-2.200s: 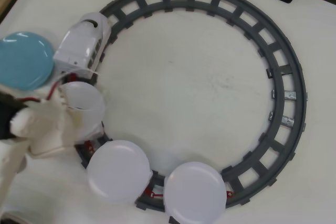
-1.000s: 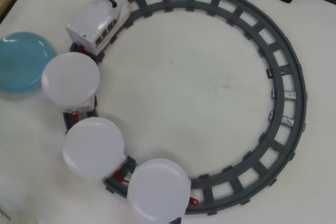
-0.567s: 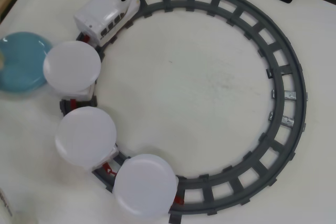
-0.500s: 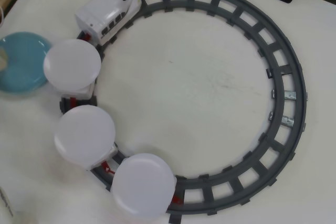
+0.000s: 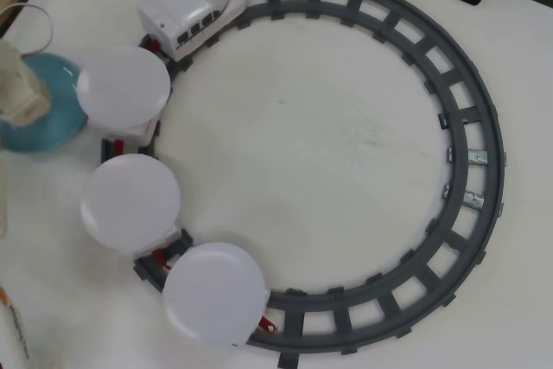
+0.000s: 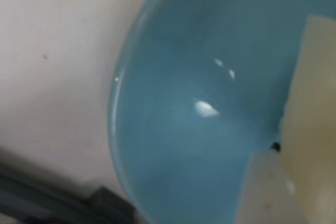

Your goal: Pick up the sushi from the Shinkansen and put it on the blue dish

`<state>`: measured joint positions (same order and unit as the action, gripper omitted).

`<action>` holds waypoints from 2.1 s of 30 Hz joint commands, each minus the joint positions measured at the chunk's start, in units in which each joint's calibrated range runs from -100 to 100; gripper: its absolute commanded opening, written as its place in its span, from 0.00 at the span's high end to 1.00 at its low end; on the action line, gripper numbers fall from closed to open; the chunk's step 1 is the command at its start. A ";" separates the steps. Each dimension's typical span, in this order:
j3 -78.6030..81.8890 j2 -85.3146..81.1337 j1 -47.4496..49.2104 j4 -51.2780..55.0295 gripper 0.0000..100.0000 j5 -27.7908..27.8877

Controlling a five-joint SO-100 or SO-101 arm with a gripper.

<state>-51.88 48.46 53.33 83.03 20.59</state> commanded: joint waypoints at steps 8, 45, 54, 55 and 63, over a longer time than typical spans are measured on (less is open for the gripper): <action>-2.77 -1.22 -0.34 0.41 0.81 0.23; 26.27 -44.94 1.51 16.04 0.79 -4.38; 62.88 -77.45 6.44 5.17 0.79 -8.14; 67.84 -81.19 7.41 2.96 0.79 -9.24; 96.33 -108.64 10.84 -12.07 0.79 -17.71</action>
<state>38.24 -50.49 62.40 74.54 4.86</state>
